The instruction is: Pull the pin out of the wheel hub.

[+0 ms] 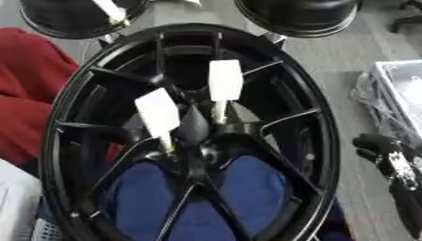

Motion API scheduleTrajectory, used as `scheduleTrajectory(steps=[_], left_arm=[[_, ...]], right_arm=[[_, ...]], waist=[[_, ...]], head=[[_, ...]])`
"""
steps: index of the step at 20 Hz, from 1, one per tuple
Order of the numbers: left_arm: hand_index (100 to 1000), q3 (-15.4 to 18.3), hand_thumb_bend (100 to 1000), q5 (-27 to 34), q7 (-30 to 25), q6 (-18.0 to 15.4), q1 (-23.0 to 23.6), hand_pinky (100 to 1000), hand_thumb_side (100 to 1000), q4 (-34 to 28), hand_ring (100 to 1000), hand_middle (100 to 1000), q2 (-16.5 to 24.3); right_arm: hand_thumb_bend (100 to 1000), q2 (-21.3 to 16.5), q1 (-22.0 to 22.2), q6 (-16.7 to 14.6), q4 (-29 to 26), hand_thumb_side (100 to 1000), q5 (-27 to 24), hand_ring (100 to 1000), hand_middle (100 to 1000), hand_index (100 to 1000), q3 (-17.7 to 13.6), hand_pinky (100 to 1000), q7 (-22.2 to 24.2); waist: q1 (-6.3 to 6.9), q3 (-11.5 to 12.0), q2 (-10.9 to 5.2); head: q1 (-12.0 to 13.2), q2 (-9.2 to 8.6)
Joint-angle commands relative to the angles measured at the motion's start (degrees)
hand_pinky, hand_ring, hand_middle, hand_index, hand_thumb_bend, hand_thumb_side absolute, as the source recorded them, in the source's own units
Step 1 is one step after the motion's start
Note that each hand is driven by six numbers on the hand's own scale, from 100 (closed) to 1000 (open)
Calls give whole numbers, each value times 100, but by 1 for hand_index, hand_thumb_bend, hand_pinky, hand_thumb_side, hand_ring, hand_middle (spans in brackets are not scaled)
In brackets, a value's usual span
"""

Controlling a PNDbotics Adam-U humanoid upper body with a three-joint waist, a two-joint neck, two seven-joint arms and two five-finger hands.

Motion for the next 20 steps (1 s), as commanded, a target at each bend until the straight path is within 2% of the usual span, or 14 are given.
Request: scheduleTrajectory(steps=[1, 4, 7, 13, 14, 15, 16, 17, 18, 20], left_arm=[[296, 393, 133, 72, 332, 15, 378, 590, 100, -272, 490, 247, 620], [300, 493, 131, 83, 451, 58, 610, 589, 100, -393, 490, 250, 746], [310, 635, 131, -9, 625, 197, 946, 583, 100, -178, 489, 254, 781], [418, 741, 294, -42, 711, 192, 1860, 628, 100, -11, 529, 355, 630], [519, 774, 375, -20, 715, 170, 2016, 663, 109, -14, 593, 450, 616], [552, 813, 402, 9, 736, 145, 2174, 672, 133, -26, 609, 475, 600], [688, 854, 451, 50, 768, 116, 2325, 689, 186, -50, 658, 547, 579], [758, 903, 500, 109, 805, 90, 2470, 698, 246, -70, 692, 585, 552], [810, 964, 635, 165, 857, 65, 2612, 716, 386, -91, 753, 683, 536], [843, 1108, 717, 250, 1011, 35, 2905, 731, 461, -140, 784, 737, 505]], right_arm=[[100, -49, -1, -85, -74, 774, -53, 832, 697, 749, -81, 867, -44], [100, -47, -1, -114, -74, 764, -66, 833, 699, 749, -99, 866, -52], [100, 24, 16, -154, -74, 767, -41, 832, 698, 749, -189, 865, -150], [100, 82, 20, -117, -74, 764, -41, 831, 698, 748, -205, 865, -239], [100, 77, 18, -131, -74, 760, -51, 831, 698, 748, -201, 864, -236], [100, 73, 18, -141, -74, 760, -60, 831, 698, 748, -200, 864, -234], [100, 64, 14, -150, -74, 756, -68, 831, 698, 748, -196, 864, -230], [100, 42, 1, -172, -74, 751, -80, 831, 698, 748, -187, 864, -218], [100, 15, -10, -200, -74, 743, -93, 831, 698, 748, -180, 864, -205], [100, -42, -20, -265, -74, 739, -110, 830, 698, 748, -175, 864, -182]], waist=[[-13, 20, -182], [-35, 30, -175], [-138, 170, -157], [-249, 225, -173], [-261, 222, -180], [-270, 213, -185], [-276, 202, -188], [-279, 187, -187], [-281, 170, -184], [-285, 143, -172]], head=[[-76, 12], [-97, 13], [-180, 49], [-249, 10], [-244, 5], [-234, 2], [-223, -6], [-212, -26], [-204, -39], [-198, -29]])
